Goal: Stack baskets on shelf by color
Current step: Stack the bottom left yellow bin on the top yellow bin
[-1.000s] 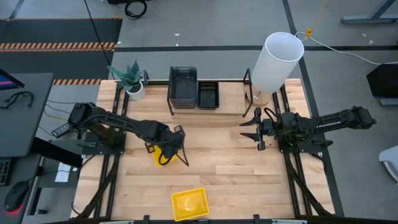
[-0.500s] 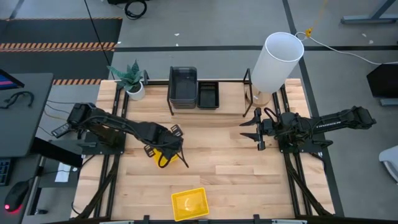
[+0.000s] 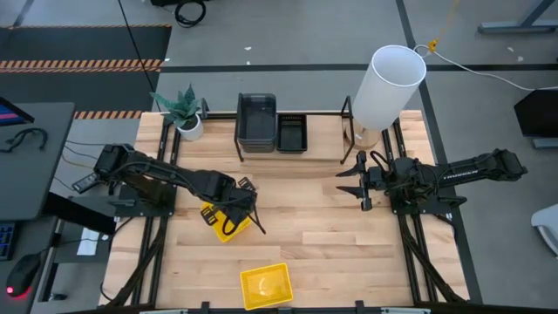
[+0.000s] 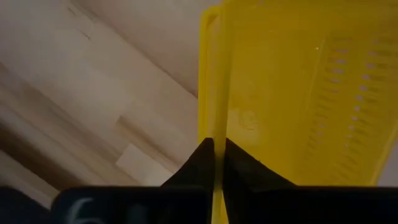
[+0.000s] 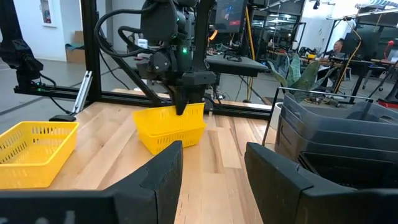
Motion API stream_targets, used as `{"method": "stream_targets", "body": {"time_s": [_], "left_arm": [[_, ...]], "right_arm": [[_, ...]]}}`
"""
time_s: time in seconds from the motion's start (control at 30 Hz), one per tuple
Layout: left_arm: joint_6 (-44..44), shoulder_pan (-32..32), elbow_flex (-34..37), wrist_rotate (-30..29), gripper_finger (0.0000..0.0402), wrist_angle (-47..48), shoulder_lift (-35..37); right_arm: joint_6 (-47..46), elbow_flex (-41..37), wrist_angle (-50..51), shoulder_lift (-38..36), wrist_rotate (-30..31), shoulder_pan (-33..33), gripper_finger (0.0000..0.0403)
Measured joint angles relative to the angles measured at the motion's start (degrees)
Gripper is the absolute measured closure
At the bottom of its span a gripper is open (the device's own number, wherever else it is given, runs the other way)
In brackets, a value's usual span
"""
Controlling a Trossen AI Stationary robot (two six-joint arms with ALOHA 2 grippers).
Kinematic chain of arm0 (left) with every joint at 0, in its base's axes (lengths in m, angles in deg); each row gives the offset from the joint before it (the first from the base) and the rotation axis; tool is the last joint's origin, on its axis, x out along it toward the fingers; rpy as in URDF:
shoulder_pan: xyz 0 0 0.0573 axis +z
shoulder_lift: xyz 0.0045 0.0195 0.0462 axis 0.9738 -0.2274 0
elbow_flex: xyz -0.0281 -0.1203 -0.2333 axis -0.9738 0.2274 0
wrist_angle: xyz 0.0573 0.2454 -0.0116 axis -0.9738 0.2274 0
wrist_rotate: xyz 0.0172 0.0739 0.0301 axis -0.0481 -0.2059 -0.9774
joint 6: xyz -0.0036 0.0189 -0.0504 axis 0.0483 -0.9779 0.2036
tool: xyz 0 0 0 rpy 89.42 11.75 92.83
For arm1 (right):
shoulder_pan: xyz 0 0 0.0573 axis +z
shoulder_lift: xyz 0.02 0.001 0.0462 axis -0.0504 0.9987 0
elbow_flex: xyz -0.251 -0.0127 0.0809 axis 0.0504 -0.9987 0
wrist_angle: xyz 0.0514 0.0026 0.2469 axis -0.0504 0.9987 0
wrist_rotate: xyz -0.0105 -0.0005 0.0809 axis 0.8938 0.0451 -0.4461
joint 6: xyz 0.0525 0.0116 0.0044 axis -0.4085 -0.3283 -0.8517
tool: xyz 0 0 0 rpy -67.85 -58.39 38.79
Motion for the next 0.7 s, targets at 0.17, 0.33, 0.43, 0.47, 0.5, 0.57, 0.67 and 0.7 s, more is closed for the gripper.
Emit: {"method": "stream_targets", "body": {"time_s": [0.17, 0.33, 0.43, 0.47, 0.5, 0.57, 0.67, 0.7], "left_arm": [[1.19, 0.0, 0.0, 2.64, 0.0386, 0.76, 0.0], [4.45, 0.11, 0.0, 6.83, 0.0386, 1.7, 0.0], [6.28, 0.11, 0.0, 8.97, 0.0381, 1.88, 0.0], [6.88, 0.11, 0.0, 9.66, 0.0381, 1.92, 0.0], [7.76, 0.11, 0.0, 10.05, 0.0381, 1.88, 0.0], [8.53, 0.09, 0.0, 10.5, 0.0384, 1.89, 0.0], [9.98, 0.09, 0.0, 10.6, 0.0385, 1.93, -0.02], [10.8, 0.09, 0.0, 10.6, 0.0384, 1.98, -0.02]], "right_arm": [[0.0, 0.0, 0.0, -0.01, 0.0, 0.0, 0.0223], [0.0, 0.0, 0.0, 0.0, 0.0, 0.0, 0.0223], [0.0, 0.0, 0.0, 0.01, 0.0, 0.0, 0.0223], [0.0, 0.0, 0.0, -0.01, 0.0, 0.0, 0.0223], [0.0, 0.0, 0.0, 0.0, 0.0, 0.0, 0.0223], [0.0, 0.0, 0.0, 0.0, 0.0, 0.0, 0.0223], [0.0, 0.0, 0.0, 0.01, 0.0, 0.0, 0.0223], [0.0, 0.0, 0.0, 0.01, 0.0, 0.0, 0.0223]]}}
